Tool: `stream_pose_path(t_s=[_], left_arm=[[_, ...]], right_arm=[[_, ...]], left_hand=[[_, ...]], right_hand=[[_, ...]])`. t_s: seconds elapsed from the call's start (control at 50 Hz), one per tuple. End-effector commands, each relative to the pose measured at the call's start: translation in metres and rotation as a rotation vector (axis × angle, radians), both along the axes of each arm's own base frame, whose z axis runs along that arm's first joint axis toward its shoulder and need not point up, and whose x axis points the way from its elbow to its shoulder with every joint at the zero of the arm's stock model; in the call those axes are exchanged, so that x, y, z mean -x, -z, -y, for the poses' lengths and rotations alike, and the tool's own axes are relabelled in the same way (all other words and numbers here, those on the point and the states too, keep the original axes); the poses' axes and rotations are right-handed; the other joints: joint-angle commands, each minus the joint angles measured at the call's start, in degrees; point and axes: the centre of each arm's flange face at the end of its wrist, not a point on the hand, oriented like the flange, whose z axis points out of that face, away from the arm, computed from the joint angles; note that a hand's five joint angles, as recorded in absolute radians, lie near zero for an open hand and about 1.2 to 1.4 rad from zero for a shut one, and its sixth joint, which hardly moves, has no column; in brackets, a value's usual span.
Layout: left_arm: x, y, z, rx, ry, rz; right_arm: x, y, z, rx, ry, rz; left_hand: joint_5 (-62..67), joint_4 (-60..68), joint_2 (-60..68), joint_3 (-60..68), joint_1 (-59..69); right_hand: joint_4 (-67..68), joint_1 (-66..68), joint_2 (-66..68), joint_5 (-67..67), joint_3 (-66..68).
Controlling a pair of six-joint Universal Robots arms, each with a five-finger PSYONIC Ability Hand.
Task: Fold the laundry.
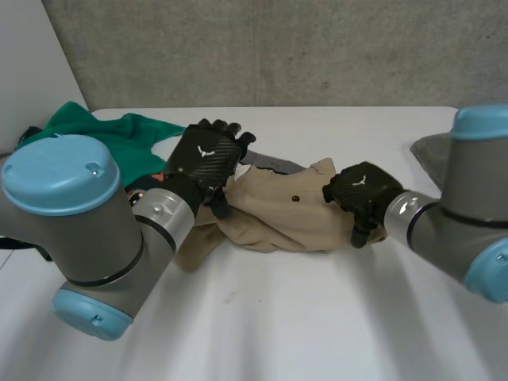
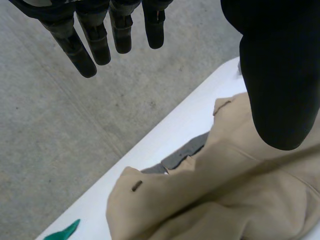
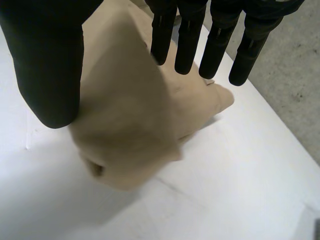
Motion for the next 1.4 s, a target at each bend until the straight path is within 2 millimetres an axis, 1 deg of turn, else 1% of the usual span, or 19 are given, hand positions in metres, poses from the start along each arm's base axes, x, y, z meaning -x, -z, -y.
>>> stream_pose_path(t_s=[0.02,0.1,0.12,0.24,0.42,0.5,0.58,0.7,0.8,0.86,0.88,0.96,1.06,1.1,1.18,1.2,1.22,1.26,1.4], left_arm=[[-0.002,-0.021,-0.018,0.003,-0.002,-0.019],[-0.002,-0.025,-0.032,-0.039,-0.01,-0.033],[-0.001,-0.024,-0.038,-0.065,-0.013,-0.037],[0.004,-0.018,-0.059,-0.176,-0.02,-0.064],[0.02,0.027,-0.066,-0.412,-0.058,-0.043],[0.03,0.047,-0.056,-0.467,-0.092,-0.047],[0.035,0.054,-0.038,-0.453,-0.133,-0.058],[0.043,0.056,-0.013,-0.39,-0.172,-0.062],[0.053,0.054,0.003,-0.308,-0.176,-0.041],[0.061,0.055,0.011,-0.257,-0.162,-0.019],[0.063,0.054,0.013,-0.248,-0.158,-0.015],[0.072,0.057,0.022,-0.216,-0.146,-0.002],[0.081,0.06,0.03,-0.198,-0.137,-0.006],[0.083,0.059,0.031,-0.2,-0.134,-0.007],[0.089,0.047,0.024,-0.199,-0.1,-0.04],[0.09,0.04,0.022,-0.199,-0.092,-0.065],[0.09,0.035,0.021,-0.197,-0.092,-0.083],[0.088,0.024,0.02,-0.199,-0.093,-0.119],[0.062,-0.045,0.024,-0.143,-0.11,-0.287]], right_arm=[[0.012,-0.042,0.011,0.106,-0.108,-0.095],[0.016,-0.058,0.023,0.18,-0.195,-0.129],[0.017,-0.061,0.029,0.212,-0.229,-0.142],[0.016,-0.056,0.054,0.348,-0.363,-0.2],[0.003,-0.007,0.075,0.411,-0.54,-0.225],[-0.005,0.016,0.08,0.424,-0.583,-0.217],[-0.016,0.047,0.09,0.447,-0.593,-0.208],[-0.023,0.07,0.103,0.488,-0.575,-0.202],[-0.03,0.081,0.11,0.453,-0.516,-0.165],[-0.032,0.085,0.11,0.397,-0.467,-0.139],[-0.032,0.085,0.11,0.383,-0.453,-0.133],[-0.027,0.082,0.11,0.309,-0.378,-0.104],[-0.02,0.053,0.091,0.135,-0.281,-0.013],[-0.017,0.042,0.086,0.095,-0.245,0.02],[-0.011,0.011,0.069,0.016,-0.145,0.117],[-0.008,0.002,0.064,-0.005,-0.103,0.156],[-0.007,-0.003,0.062,-0.009,-0.082,0.172],[-0.005,-0.013,0.059,-0.019,-0.042,0.206],[0.007,-0.038,0.035,-0.126,0.105,0.282]], left_hand=[[-2.76,-1.48,-1.57,-1.67,-1.46],[3.15,4.43,4.34,4.24,4.45],[9.67,10.94,10.86,10.75,10.97],[21.34,22.61,22.53,22.42,22.64],[18.32,19.59,19.5,19.4,19.61],[7.75,9.02,8.94,8.83,9.05],[4.71,5.98,5.89,5.79,6.0],[-2.04,-0.76,-0.85,-0.96,-0.74],[-2.76,-1.48,-1.57,-1.67,-1.46],[-2.76,-1.48,-1.57,-1.67,-1.46],[-2.76,-1.48,-1.57,-1.67,-1.46],[-2.76,-1.48,-1.57,-1.67,-1.46],[-0.55,0.72,0.64,0.53,0.75],[6.5,7.77,7.69,7.58,7.8],[42.28,43.55,43.46,43.36,43.57],[61.52,62.79,62.71,62.6,62.82],[67.19,68.46,68.37,68.27,68.48],[67.24,68.52,68.43,68.33,68.54],[67.24,68.52,68.43,68.33,68.54]], right_hand=[[0.81,0.41,0.54,2.02,0.42],[-1.54,-1.94,-1.81,-0.33,-1.94],[-1.71,-2.11,-1.98,-0.5,-2.11],[-1.55,-1.95,-1.82,-0.33,-1.94],[-0.87,-1.28,-1.14,0.34,-1.27],[-1.21,-1.61,-1.48,0.01,-1.6],[-0.87,-1.28,-1.14,0.34,-1.27],[4.49,4.09,4.22,5.7,4.09],[28.35,27.95,28.08,29.57,27.96],[53.58,53.18,53.31,54.8,53.19],[53.65,53.25,53.38,54.87,53.26],[53.65,53.25,53.38,54.87,53.26],[53.65,53.25,53.38,54.87,53.26],[53.65,53.25,53.38,54.87,53.26],[53.65,53.25,53.38,54.87,53.26],[53.65,53.25,53.38,54.87,53.26],[53.65,53.25,53.38,54.87,53.26],[53.65,53.25,53.38,54.87,53.26],[53.65,53.25,53.38,54.87,53.26]])
